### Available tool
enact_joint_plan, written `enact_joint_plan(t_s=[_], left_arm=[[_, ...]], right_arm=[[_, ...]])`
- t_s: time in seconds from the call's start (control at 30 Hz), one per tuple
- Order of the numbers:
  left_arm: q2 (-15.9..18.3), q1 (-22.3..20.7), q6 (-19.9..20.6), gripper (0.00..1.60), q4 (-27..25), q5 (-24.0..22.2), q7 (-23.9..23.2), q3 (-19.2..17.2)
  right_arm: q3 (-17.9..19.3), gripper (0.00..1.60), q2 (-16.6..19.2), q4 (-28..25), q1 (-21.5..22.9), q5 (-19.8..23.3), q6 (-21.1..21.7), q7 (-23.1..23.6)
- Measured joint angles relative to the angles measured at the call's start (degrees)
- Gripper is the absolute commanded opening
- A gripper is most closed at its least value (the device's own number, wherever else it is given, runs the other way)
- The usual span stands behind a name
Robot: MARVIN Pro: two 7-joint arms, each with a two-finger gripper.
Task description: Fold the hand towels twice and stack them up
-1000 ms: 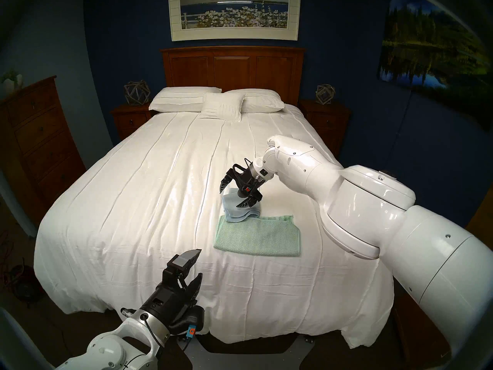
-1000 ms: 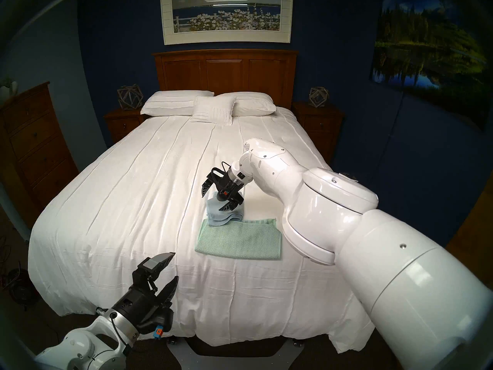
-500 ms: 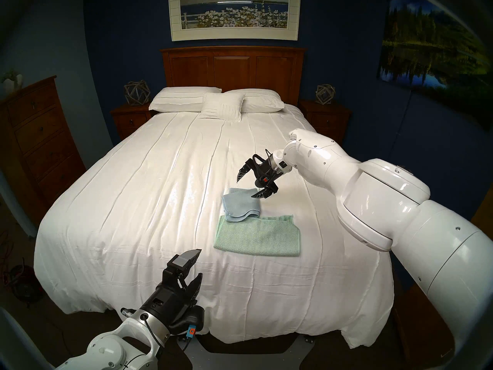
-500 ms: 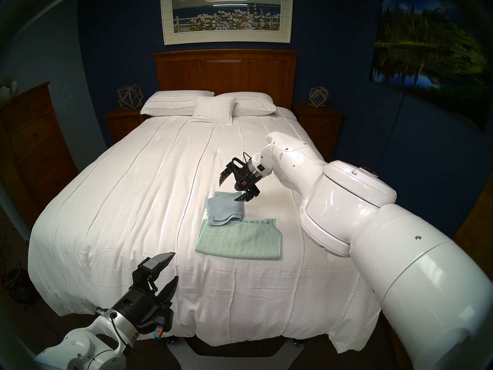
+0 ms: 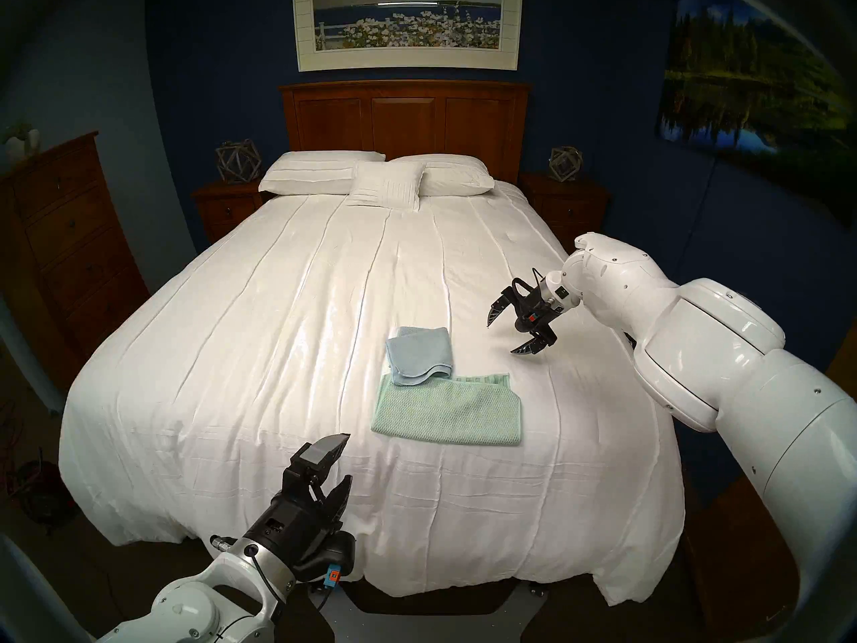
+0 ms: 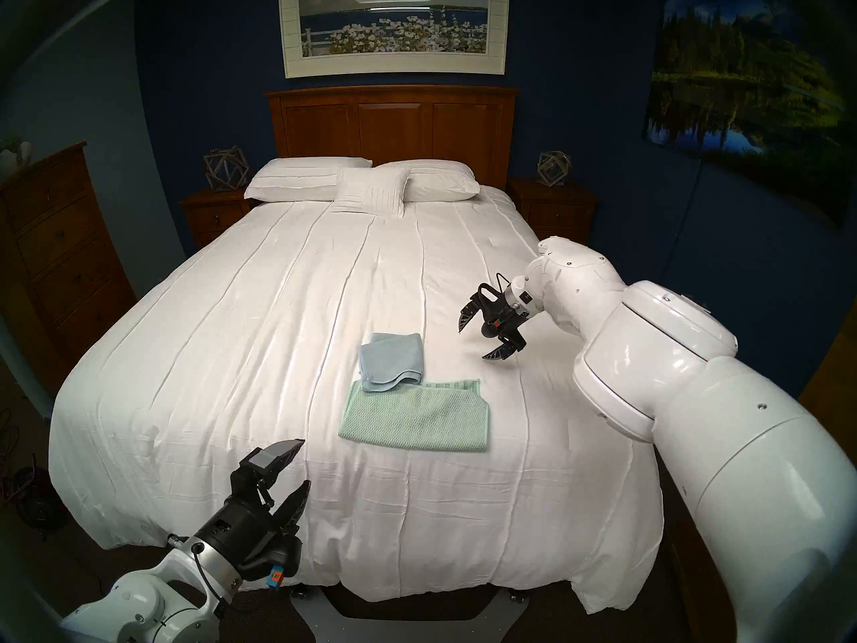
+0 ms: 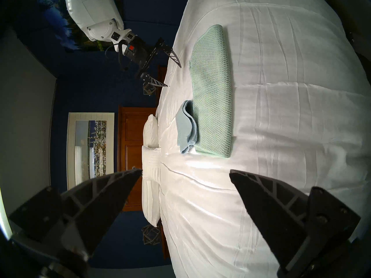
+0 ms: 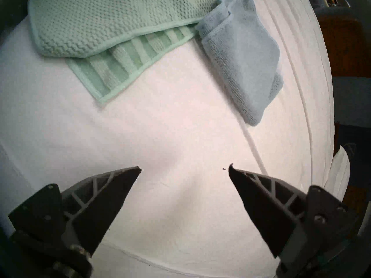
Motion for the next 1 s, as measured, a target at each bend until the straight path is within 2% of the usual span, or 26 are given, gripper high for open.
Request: enact_joint_plan(t_s=[0.63,1.0], left_arm=[[0.0,-0.3,0.0,1.60,0.5,0.0,0.0,0.1],[0.0,-0.5,0.0,1.60,0.7,0.0,-0.1,0.2]], right_arm=[[4.8,1.60,3.5,-3.3,-0.1,4.2,0.0,6.1],[6.4,1.60,4.2,-5.0,-3.8,6.4,0.0,6.4]])
